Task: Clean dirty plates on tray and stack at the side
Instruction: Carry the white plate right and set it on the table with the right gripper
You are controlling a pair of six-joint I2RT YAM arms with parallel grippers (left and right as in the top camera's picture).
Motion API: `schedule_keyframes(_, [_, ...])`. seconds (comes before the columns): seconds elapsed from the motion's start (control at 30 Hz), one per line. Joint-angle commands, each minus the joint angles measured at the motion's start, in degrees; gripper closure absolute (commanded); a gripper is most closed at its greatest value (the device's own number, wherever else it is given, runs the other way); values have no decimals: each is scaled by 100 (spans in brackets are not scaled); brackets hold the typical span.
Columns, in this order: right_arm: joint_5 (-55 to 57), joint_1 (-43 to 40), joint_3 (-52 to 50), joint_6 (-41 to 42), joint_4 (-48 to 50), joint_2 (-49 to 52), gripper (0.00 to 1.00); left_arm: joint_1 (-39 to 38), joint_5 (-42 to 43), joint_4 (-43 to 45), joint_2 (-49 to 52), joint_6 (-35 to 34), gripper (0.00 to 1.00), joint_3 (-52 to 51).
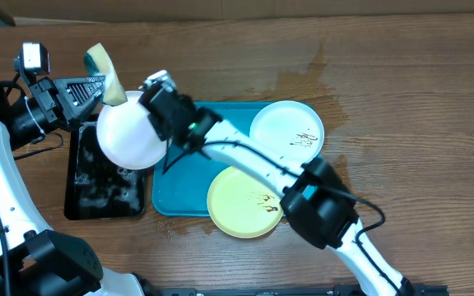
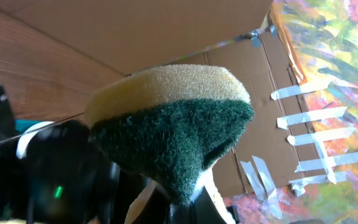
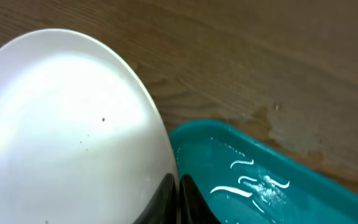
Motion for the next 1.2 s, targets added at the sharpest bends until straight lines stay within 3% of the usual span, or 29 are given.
schedule_keyframes(0.0, [-1386,-170,52,553,-118,-476,96,-44,101,-13,-153,155,96,28])
schedule_keyframes(0.2, [-1622,-339,52,717,-562,-616,96,-44,50,-15,-153,157,96,28])
schedule_keyframes(0.4, [-837,-321,52,717,-1075,-612,96,-44,46,-15,-153,153,96,28])
schedule_keyframes(0.73, [-1366,-715,52,1274,-1593,-612,96,-44,39,-15,-153,155,96,28])
schedule_keyframes(0.93, [-1390,-1292,52,1274,-2065,-925,96,-44,-151,-15,-153,155,96,28])
schedule_keyframes(1.17, [-1388,-2557,52,1268,-3008,-1475,96,-44,-240,-13,-153,175,96,28])
